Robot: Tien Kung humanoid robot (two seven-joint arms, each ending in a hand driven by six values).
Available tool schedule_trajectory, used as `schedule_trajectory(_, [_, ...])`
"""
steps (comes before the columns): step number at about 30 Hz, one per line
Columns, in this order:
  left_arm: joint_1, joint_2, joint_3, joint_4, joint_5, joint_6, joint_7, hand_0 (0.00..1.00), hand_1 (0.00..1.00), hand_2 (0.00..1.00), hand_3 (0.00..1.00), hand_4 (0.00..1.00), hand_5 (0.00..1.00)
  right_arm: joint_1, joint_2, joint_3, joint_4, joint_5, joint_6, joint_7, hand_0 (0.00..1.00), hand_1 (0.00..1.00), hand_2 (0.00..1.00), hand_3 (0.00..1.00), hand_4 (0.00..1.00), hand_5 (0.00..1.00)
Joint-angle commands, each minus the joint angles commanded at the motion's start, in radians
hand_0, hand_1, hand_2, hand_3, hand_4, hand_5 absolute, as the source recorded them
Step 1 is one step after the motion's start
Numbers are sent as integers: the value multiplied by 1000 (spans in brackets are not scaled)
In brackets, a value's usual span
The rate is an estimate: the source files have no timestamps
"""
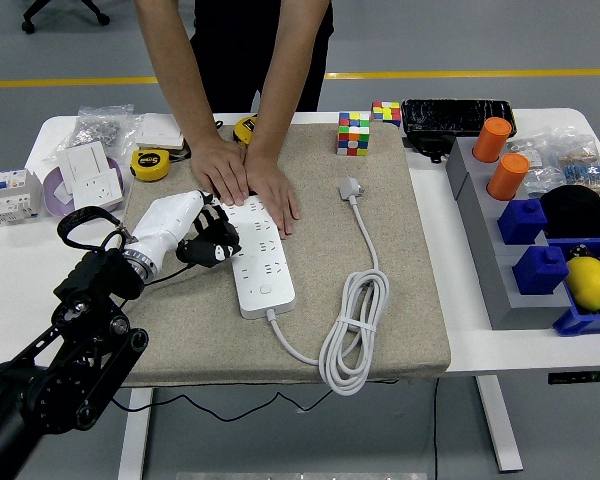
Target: Pick up the plug,place it near the board,insert it into the board,press the button
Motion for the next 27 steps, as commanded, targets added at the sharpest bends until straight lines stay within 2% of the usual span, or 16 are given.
schedule_trajectory(13, [19, 15, -55, 51, 0, -4, -3, 513, 439, 407, 476, 530, 90, -1, 1, 4, 0, 0, -1, -1, 869, 775, 761, 794, 998, 870])
schedule_trajectory(27, [25, 17, -67, 55, 0, -22, -6, 518, 465, 421, 494, 560, 115, 2, 2, 9, 0, 0, 0, 0, 867, 775, 761, 794, 998, 869])
